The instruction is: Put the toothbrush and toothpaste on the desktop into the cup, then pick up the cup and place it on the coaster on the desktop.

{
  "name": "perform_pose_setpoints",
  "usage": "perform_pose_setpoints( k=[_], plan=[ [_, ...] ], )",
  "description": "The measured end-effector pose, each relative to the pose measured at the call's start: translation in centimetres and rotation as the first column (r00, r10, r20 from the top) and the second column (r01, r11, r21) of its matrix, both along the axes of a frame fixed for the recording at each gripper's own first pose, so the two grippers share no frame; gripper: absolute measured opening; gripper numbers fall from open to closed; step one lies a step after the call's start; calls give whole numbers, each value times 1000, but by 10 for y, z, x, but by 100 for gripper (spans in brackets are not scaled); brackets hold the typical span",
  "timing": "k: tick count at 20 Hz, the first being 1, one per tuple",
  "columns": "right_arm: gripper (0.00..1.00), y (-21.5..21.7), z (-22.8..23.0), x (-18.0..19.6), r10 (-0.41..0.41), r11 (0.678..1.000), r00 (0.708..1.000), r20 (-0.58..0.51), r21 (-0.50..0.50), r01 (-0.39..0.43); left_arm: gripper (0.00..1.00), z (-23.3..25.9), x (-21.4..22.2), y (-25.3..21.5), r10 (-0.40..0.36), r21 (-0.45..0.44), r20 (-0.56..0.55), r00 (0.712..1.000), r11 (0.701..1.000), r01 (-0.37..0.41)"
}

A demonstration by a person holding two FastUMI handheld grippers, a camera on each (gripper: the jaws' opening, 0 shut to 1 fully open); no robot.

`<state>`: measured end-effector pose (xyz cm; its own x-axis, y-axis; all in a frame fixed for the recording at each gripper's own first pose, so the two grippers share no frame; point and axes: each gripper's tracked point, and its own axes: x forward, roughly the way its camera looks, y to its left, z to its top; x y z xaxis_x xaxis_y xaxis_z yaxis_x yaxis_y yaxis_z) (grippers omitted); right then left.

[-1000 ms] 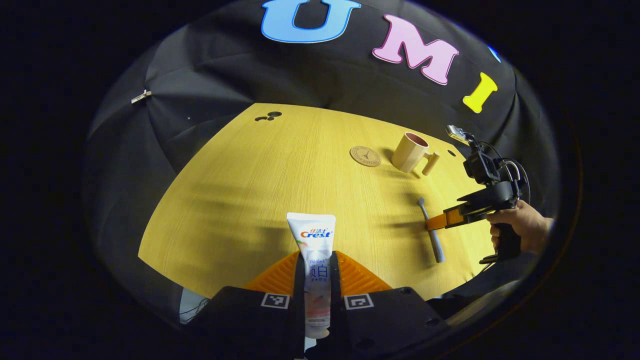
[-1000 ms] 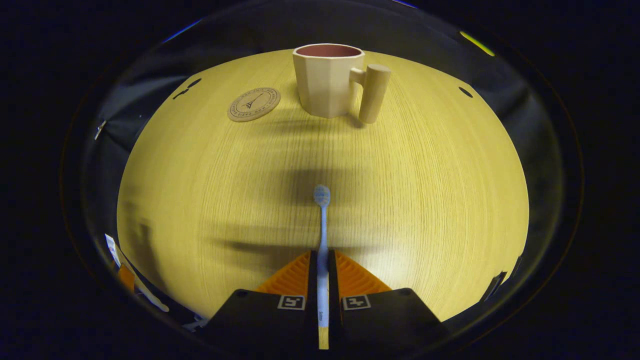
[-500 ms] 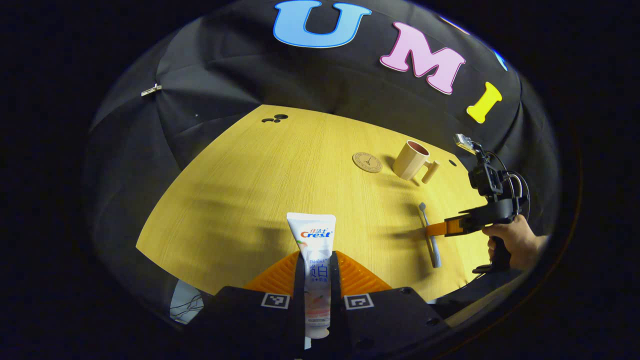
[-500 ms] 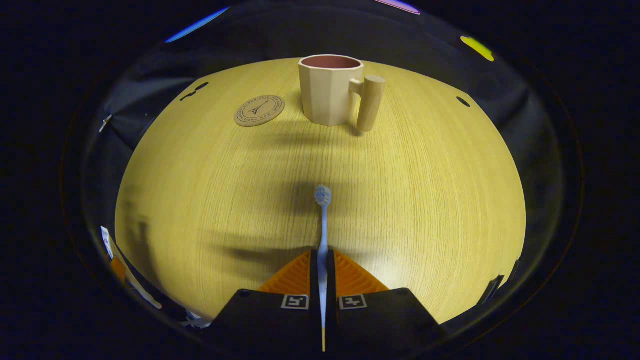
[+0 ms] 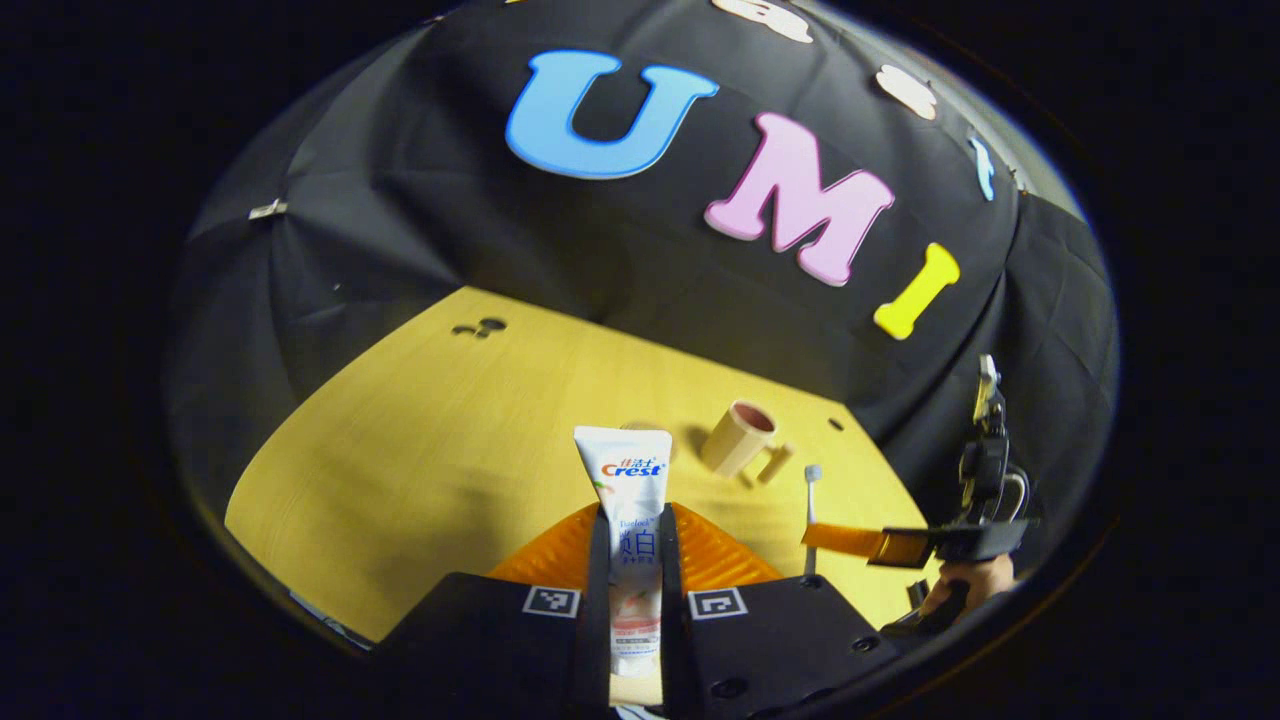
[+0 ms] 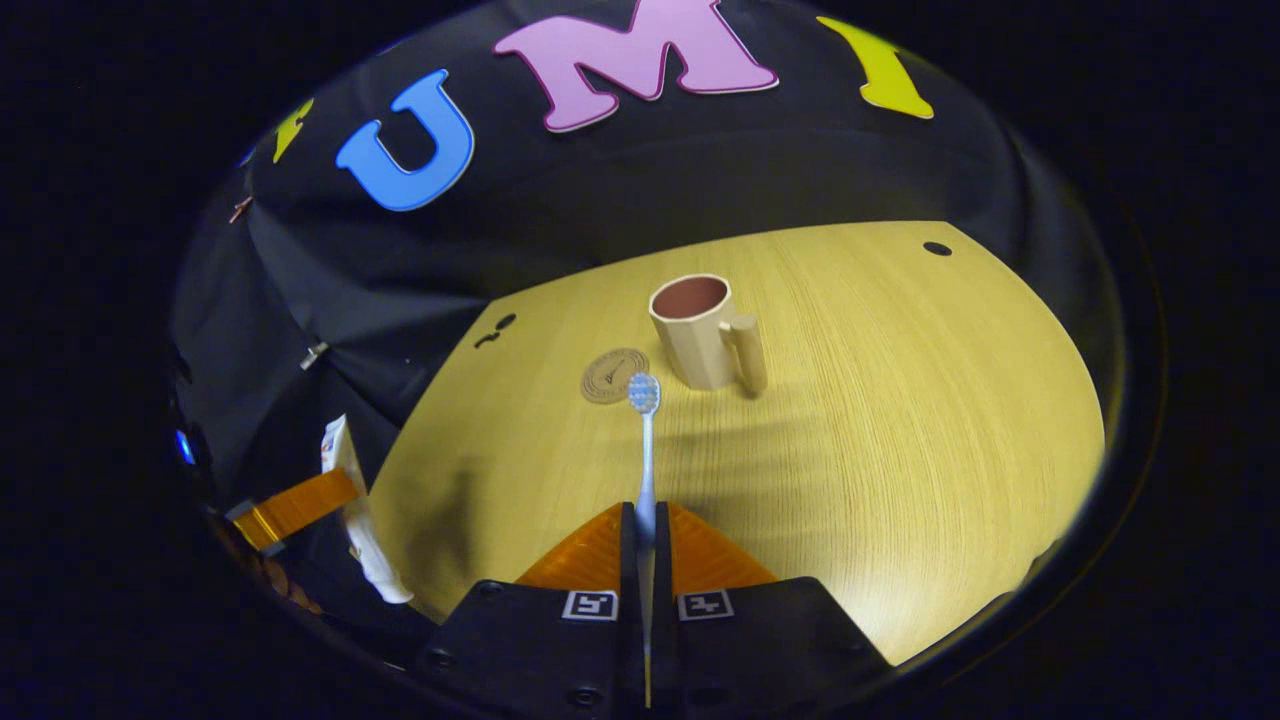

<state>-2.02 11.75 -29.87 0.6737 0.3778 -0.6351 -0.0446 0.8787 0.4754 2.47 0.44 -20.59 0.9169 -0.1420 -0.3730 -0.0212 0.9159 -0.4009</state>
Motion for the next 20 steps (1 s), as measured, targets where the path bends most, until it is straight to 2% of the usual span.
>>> perform_pose_setpoints(
  k=[1,2,3,6,8,9,10,11,13,17,20],
  plan=[
    [7,-4,10,4,-9,1000,1000,27,24,8,25,10,16,-9,-8,-7,33,999,1000,8],
    [7,-8,21,9,-21,998,998,56,53,18,29,21,32,-17,-15,-16,66,998,1000,16],
    [7,-11,34,13,-34,996,996,85,84,26,25,31,48,-27,-24,-28,102,995,999,27],
    [7,-30,51,26,-67,991,985,161,127,47,25,57,94,-59,-52,-85,209,977,994,71],
    [7,-44,55,34,-89,987,977,193,148,60,25,63,124,-73,-50,-103,271,961,991,81],
    [7,-51,55,39,-97,986,973,208,151,66,20,66,137,-77,-42,-115,301,953,990,79],
    [7,-58,54,43,-101,986,969,225,151,68,20,69,152,-82,-33,-126,331,943,989,79],
    [6,-64,53,49,-103,987,965,241,147,69,25,72,168,-89,-30,-136,363,931,987,85],
    [7,-73,53,56,-103,987,956,274,150,64,25,70,196,-102,-38,-137,429,902,985,106],
    [7,-76,44,64,-91,986,951,296,158,45,24,61,241,-124,-31,-148,486,873,982,118],
    [6,-79,33,65,-82,985,953,291,166,34,24,30,270,-134,-20,-132,468,883,987,92]
  ],
)
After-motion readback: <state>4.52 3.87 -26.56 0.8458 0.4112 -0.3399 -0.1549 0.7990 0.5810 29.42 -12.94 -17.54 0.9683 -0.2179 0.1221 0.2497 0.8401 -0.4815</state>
